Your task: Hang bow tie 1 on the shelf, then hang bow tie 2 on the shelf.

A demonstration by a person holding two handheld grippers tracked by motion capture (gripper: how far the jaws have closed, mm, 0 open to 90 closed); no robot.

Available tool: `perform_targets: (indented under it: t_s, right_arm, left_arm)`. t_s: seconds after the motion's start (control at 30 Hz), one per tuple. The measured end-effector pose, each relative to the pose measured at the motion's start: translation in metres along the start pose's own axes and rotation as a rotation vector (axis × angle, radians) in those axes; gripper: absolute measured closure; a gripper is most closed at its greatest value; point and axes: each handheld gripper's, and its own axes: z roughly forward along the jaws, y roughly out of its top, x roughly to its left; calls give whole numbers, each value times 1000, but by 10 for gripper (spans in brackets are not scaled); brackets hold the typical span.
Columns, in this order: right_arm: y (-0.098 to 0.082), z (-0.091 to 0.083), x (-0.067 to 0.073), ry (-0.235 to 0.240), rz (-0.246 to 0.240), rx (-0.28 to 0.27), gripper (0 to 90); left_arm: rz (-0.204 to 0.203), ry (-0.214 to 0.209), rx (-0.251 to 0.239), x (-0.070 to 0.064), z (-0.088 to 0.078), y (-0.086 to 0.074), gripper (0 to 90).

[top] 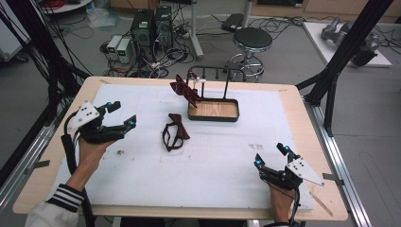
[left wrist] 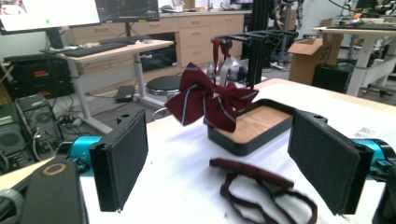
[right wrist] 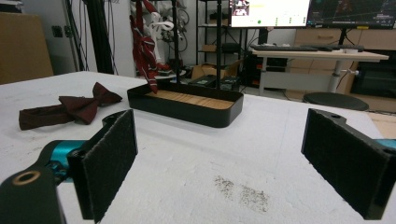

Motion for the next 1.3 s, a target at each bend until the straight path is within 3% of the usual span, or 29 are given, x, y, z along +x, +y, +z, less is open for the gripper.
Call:
perform_targets:
  t_s: [0.2,0.43,1.03,1.3]
  right_arm:
    - [0,0,0,0,-3,0,97]
    - [0,0,0,1,2,1,97]
    - [0,0,-1,0,2,-5,97]
    - [0,0,-1,0,3,-4,97]
  left_arm:
    - [-8,12,6,1,-12,-17,203]
    - [-15,15,10,1,-14,-25,202]
    - [-20,16,32,-2,-8,-23,203]
    - [-18,18,73,-4,-1,-16,203]
